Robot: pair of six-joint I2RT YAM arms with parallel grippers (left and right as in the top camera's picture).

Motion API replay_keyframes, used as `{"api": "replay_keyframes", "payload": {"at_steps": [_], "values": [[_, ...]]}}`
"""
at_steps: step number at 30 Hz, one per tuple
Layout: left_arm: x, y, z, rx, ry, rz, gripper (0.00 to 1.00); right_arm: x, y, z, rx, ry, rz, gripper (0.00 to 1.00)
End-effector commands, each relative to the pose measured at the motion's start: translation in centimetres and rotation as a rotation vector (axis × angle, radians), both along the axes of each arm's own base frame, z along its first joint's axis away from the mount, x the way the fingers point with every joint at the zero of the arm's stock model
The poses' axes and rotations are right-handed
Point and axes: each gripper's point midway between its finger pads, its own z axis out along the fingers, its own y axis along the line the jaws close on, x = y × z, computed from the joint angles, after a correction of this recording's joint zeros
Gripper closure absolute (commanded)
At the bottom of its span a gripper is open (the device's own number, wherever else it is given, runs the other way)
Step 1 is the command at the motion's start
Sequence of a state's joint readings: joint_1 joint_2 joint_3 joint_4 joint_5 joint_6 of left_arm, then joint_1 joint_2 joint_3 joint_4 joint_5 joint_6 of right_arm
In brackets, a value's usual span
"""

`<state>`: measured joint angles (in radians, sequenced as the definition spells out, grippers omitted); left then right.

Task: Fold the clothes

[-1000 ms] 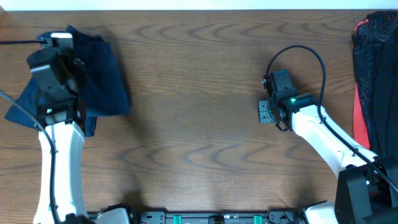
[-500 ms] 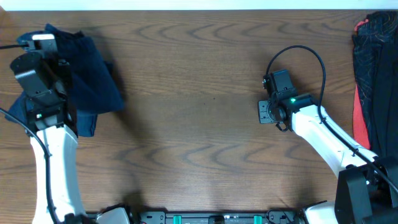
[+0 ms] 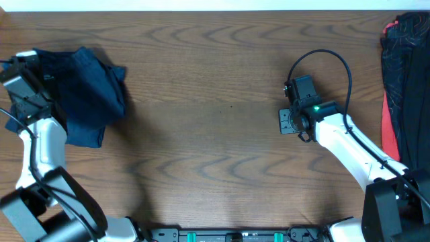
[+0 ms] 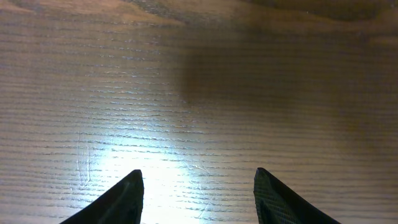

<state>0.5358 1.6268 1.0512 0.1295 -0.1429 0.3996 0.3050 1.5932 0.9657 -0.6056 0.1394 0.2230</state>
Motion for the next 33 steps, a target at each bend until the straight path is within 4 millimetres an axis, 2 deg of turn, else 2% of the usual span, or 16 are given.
{"api": "replay_keyframes", "payload": {"at_steps": [1,2,3,4,6,8,12,15,18,20,22,25,26,29,33], "values": [[-0.2,1.6,-1.1,-0.007,0.000,0.053,0.70,0.1,-0.6,0.2,-0.017,-0.005,-0.004,0.44],[-0.2,1.9,-1.7,-0.027,-0.005,0.069,0.47,0.1,-0.6,0.2,-0.017,-0.002,-0.004,0.44],[-0.3,2.1,-2.2,-0.048,-0.012,0.087,0.32,0.0,-0.6,0.1,-0.018,0.001,-0.004,0.44],[-0.5,2.3,-2.6,-0.076,-0.029,0.113,0.01,-0.1,-0.7,0.1,-0.020,0.005,-0.004,0.44],[-0.5,2.5,-2.6,-0.133,-0.086,0.151,0.02,-0.2,-0.7,0.1,-0.021,0.009,-0.004,0.44],[0.2,1.7,-1.6,-0.192,-0.149,0.095,0.02,-0.3,-0.7,0.1,-0.022,0.012,-0.004,0.44],[2.1,-1.8,3.1,-0.332,-0.321,-0.089,0.02,-0.3,-0.7,0.1,-0.022,0.012,-0.004,0.44],[2.8,-5.7,6.7,-0.472,-0.432,-0.246,0.02,-0.3,-0.7,0.1,-0.022,0.012,-0.004,0.44],[2.7,-7.8,6.9,-0.600,-0.442,-0.298,0.00,-0.3,-0.7,0.1,-0.022,0.012,-0.004,0.44],[2.3,-8.7,5.4,-0.699,-0.407,-0.268,0.08,-0.3,-0.7,0.0,-0.022,0.013,-0.005,0.44],[1.7,-9.5,3.1,-0.764,-0.335,-0.233,0.21,-0.4,-0.7,0.0,-0.023,0.016,-0.004,0.44],[1.1,-10.5,-0.1,-0.843,-0.240,-0.191,0.51,-0.4,-0.7,0.0,-0.023,0.017,-0.004,0.44],[1.1,-10.8,-1.0,-0.861,-0.216,-0.182,0.57,-0.4,-0.7,0.0,-0.023,0.017,-0.004,0.43],[1.0,-11.8,-4.0,-0.912,-0.149,-0.167,0.64,-0.4,-0.7,0.0,-0.023,0.018,-0.004,0.44],[0.2,-15.1,-9.0,-1.031,0.017,-0.146,0.69,-0.5,-0.8,0.0,-0.024,0.023,-0.005,0.43]]}}
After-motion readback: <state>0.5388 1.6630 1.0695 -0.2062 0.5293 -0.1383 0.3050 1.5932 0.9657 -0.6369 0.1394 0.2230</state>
